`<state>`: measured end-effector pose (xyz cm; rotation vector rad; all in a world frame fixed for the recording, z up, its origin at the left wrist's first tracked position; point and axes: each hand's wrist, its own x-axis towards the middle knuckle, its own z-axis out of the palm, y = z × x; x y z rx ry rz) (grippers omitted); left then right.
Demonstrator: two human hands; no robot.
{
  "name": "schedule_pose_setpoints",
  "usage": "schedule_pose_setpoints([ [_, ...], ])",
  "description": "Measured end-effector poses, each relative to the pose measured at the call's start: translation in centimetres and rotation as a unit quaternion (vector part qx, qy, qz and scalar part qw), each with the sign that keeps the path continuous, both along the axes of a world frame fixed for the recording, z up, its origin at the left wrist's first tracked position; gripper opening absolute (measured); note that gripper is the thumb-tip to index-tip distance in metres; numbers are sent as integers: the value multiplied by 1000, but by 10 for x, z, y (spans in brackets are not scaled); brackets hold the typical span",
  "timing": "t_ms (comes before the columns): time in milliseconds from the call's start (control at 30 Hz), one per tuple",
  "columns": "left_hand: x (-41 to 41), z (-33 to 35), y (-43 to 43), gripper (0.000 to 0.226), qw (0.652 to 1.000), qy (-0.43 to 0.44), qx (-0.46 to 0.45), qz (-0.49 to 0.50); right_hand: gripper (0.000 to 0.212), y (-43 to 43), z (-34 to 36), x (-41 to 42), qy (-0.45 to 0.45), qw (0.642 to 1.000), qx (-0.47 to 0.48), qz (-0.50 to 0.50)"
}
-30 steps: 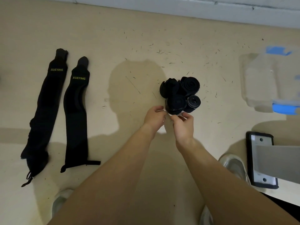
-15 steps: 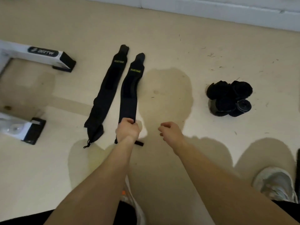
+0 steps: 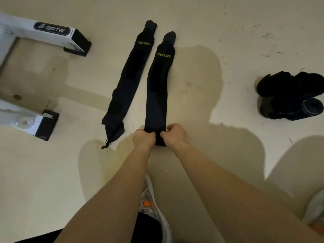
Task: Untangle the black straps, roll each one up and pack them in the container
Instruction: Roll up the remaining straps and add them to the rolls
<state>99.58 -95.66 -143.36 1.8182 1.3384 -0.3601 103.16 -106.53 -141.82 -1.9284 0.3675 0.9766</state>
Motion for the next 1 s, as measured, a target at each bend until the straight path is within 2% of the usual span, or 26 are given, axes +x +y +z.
schedule_pose_setpoints([
  [133,1,21,-12,20,994,-26,-106,1,33,-30,12,3,6,1000,-9,-14],
  [200,5,38,-19,20,989,-41,-144,-9,35,-49,24,5,-1,999,19,-34],
  [300,16,77,-34,25,984,-65,-166,-15,40,-79,51,10,-41,995,66,-58],
  [400,26,128,-51,36,982,-107,-157,-21,21,-103,93,19,-91,991,86,-40],
  [433,28,146,-55,35,980,-120,-154,-31,15,-109,108,22,-102,989,99,-38],
  [500,32,186,-61,24,974,-132,-172,-69,17,-120,142,27,-122,985,121,-35],
  [633,37,269,-69,16,948,-136,-271,-91,14,-141,207,37,-161,975,151,-22],
  [700,39,304,-67,18,937,-150,-294,-115,12,-151,239,42,-184,968,167,-25],
  [800,41,347,-62,31,898,-208,-356,-156,8,-163,286,49,-199,959,195,-50],
  [900,40,379,-67,39,869,-270,-345,-229,11,-175,333,52,-174,945,262,-86],
  [1000,40,407,-81,22,859,-331,-289,-262,19,-193,376,55,-100,935,322,-110],
])
